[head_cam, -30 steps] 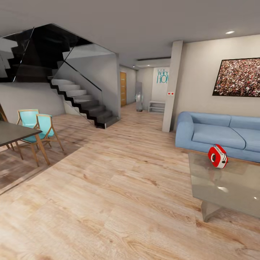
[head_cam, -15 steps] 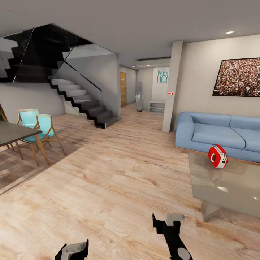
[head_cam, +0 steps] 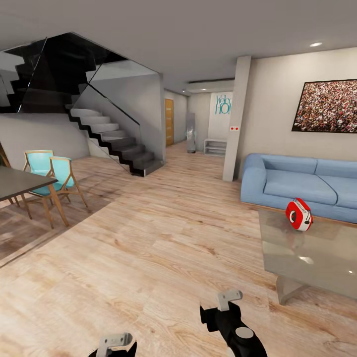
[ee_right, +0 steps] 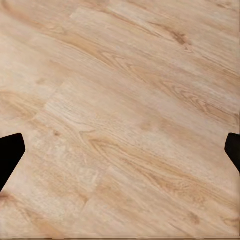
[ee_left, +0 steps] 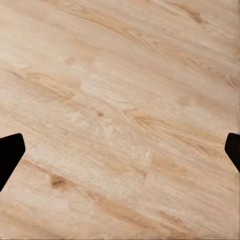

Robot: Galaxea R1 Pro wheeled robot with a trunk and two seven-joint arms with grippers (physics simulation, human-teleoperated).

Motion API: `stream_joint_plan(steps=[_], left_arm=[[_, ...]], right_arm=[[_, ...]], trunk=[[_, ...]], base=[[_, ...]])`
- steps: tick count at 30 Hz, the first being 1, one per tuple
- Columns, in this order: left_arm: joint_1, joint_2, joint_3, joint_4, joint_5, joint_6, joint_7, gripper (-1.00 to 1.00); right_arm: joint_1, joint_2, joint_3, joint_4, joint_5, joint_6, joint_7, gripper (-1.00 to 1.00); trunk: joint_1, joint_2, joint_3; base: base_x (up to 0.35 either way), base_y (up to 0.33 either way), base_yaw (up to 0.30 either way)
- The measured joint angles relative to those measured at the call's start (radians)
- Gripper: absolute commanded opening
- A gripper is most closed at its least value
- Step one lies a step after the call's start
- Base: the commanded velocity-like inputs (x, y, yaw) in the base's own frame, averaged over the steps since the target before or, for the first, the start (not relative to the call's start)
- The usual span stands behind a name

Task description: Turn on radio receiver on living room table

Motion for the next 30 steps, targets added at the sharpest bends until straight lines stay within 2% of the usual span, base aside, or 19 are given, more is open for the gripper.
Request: stream_joint_plan(steps=[3, 4, 5, 7, 10, 12, 18, 23, 30], left_arm=[[0.001, 0.003, 0.004, 0.006, 0.089, 0.007, 0.0, 1.0], [0.001, 0.003, 0.005, 0.006, 0.106, 0.007, 0.0, 1.0], [0.001, 0.004, 0.006, 0.008, 0.145, 0.009, 0.001, 1.0], [0.001, 0.01, 0.008, 0.012, 0.187, 0.011, -0.001, 1.0], [0.001, 0.006, -0.001, -0.003, 0.198, 0.011, -0.003, 1.0], [0.001, -0.009, -0.009, -0.011, 0.202, 0.004, -0.005, 1.0], [0.001, 0.004, -0.001, -0.009, 0.201, 0.005, -0.005, 1.0], [0.001, -0.002, -0.004, 0.003, 0.201, 0.002, -0.005, 1.0], [0.001, -0.003, -0.004, 0.037, 0.205, 0.002, -0.006, 1.0]], right_arm=[[0.001, 0.0, 0.0, 0.001, -0.001, 0.006, 0.0, 1.0], [0.001, 0.0, 0.0, 0.001, -0.001, 0.007, 0.001, 1.0], [0.001, 0.0, 0.0, 0.001, -0.001, 0.007, 0.001, 1.0], [0.001, 0.0, 0.003, 0.001, -0.001, 0.009, 0.003, 1.0], [0.001, 0.0, 0.007, 0.001, -0.001, 0.012, 0.004, 1.0], [0.001, 0.0, 0.009, 0.001, -0.001, 0.014, 0.004, 1.0], [0.001, 0.0, 0.018, 0.002, -0.005, 0.014, 0.004, 1.0], [0.001, 0.0, 0.034, 0.006, -0.008, 0.015, 0.005, 1.0], [0.001, 0.0, 0.083, 0.016, -0.011, 0.015, 0.005, 1.0]], trunk=[[0.0, 0.0, 0.0], [0.0, 0.0, 0.0], [0.0, 0.0, 0.0], [0.0, 0.0, 0.0], [0.0, 0.0, 0.0], [0.0, 0.0, 0.0], [0.0, 0.0, 0.0], [0.0, 0.0, 0.0], [0.0, 0.0, 0.0]], base=[[0.0, 0.0, 0.0], [0.0, 0.0, 0.0], [0.0, 0.0, 0.0], [0.0, 0.0, 0.0], [0.0, 0.0, 0.0], [0.0, 0.0, 0.0], [0.0, 0.0, 0.0], [0.0, 0.0, 0.0], [0.0, 0.0, 0.0]])
